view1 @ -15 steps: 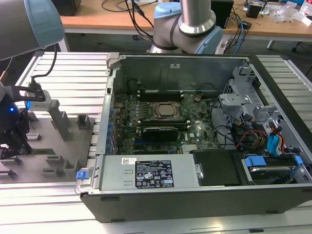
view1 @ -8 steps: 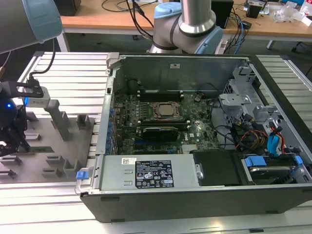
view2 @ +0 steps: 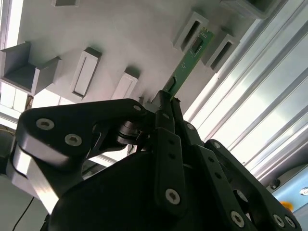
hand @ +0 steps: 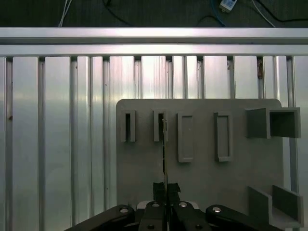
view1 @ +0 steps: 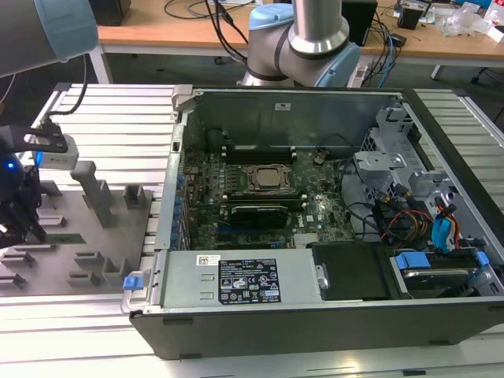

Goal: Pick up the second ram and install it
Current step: 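Pick up the second ram and move it above second insertion slot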

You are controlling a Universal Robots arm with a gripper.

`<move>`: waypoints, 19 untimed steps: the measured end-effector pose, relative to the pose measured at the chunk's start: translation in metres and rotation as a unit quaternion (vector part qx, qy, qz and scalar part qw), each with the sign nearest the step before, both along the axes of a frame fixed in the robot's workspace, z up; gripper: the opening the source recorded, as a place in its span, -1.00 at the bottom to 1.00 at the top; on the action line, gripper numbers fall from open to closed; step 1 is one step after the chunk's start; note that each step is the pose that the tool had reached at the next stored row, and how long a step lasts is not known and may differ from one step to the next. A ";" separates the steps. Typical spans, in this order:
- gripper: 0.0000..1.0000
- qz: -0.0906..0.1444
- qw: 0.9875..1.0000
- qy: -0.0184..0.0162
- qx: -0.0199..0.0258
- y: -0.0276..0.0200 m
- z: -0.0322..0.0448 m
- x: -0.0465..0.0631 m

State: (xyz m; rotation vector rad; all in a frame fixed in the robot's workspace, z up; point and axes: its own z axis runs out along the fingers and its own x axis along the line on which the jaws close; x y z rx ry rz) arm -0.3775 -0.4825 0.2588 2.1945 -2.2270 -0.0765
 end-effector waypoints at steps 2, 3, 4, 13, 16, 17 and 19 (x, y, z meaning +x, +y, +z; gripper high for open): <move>-0.73 0.000 1.000 0.000 0.000 0.0000 0.0031 0.000; -0.73 0.000 1.000 0.000 0.000 0.0000 0.0044 0.000; -0.73 0.000 1.000 0.000 0.000 0.0000 0.0066 0.000; -0.73 0.000 1.000 0.000 0.000 0.0000 0.0338 0.000; -0.73 0.000 1.000 0.000 0.000 0.0000 0.0386 0.000; -0.73 0.000 1.000 0.000 0.000 0.0000 0.0406 0.000; -0.73 0.000 1.000 0.000 0.000 0.0000 0.0451 0.000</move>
